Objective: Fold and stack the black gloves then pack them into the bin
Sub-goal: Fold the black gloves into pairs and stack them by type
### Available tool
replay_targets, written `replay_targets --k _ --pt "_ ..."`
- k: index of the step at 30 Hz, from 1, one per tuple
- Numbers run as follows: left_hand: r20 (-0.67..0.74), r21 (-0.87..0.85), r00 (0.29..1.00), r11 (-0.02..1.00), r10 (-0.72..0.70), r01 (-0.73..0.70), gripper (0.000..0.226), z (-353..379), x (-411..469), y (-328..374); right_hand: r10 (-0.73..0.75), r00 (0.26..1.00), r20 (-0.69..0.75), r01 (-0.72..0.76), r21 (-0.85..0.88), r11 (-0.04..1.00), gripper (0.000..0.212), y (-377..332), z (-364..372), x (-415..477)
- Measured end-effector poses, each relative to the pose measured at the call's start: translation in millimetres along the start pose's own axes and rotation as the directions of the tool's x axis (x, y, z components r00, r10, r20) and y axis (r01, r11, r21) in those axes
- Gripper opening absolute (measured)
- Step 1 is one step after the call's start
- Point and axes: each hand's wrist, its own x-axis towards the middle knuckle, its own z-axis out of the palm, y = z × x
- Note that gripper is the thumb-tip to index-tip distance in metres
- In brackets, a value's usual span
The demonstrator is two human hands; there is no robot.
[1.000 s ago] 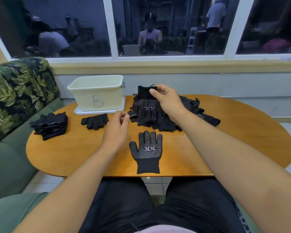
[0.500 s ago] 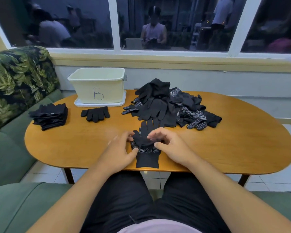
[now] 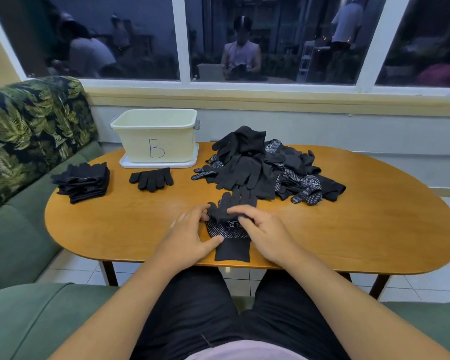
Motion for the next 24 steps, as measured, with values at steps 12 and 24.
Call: replay_targets --k 12,24 --pt "0.002 0.006 1.0 1.0 -0.001 0.001 0.073 -1 0 1 0.068 0.993 0.096 -0.076 0.089 0.993 0.037 9 -1 -10" --pt "0.005 -0.043 1.0 0.999 0.006 -0.006 0.069 -4 -4 2 0.077 0.988 0.131 -0.091 0.104 0.99 0.032 11 -1 -4"
